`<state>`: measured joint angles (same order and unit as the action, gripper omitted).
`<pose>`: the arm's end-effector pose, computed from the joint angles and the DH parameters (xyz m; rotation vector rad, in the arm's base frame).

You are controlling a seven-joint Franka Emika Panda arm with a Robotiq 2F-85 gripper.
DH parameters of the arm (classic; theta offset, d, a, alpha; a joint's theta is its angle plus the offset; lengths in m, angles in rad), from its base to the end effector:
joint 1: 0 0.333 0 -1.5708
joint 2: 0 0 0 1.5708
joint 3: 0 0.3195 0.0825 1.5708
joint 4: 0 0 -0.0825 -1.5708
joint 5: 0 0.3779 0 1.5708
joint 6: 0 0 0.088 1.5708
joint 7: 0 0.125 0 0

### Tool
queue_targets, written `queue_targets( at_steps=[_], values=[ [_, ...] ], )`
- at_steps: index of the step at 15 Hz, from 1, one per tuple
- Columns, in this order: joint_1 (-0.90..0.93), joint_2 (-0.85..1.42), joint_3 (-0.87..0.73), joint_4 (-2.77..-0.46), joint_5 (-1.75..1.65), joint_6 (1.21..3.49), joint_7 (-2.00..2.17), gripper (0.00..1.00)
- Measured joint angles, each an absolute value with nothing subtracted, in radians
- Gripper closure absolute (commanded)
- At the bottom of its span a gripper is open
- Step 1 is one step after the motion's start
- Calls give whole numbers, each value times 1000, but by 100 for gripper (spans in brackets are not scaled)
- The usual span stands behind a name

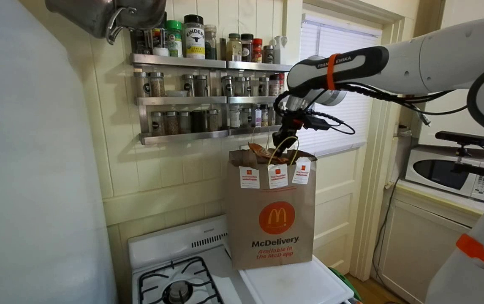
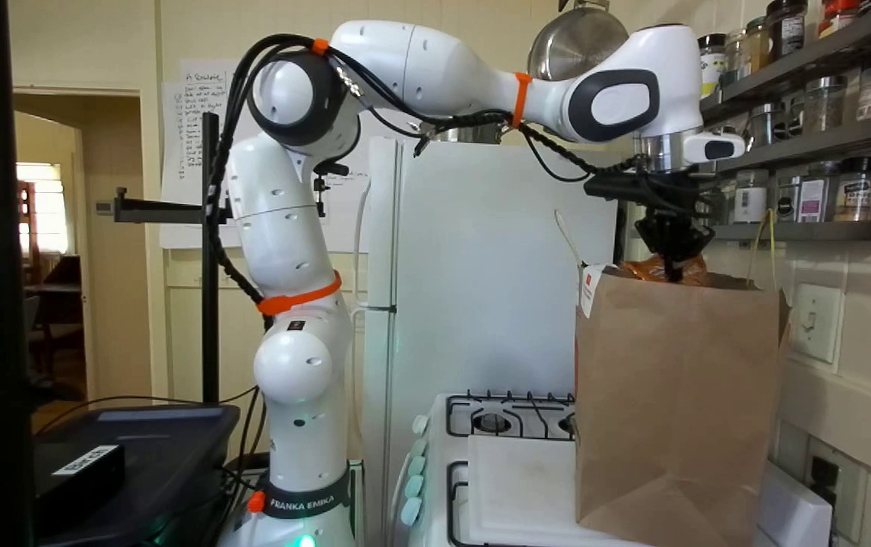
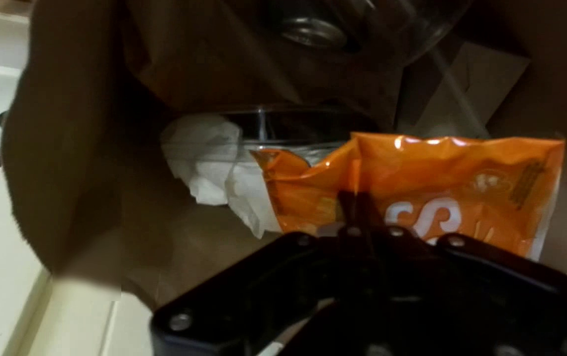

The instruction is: Remove the orange packet from the paper bag and put it on the white tray on the stove

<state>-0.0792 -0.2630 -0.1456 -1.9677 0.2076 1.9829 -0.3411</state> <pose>0.4913 -0.1033 0.5990 -2.9477 -0.0869 -0.4901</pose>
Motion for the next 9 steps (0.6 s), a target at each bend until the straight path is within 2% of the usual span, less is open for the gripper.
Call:
queue_targets(
  at_steps=[9],
  values=[
    [-69,-288,-144,-1859,198,2026,-360,100]
  ],
)
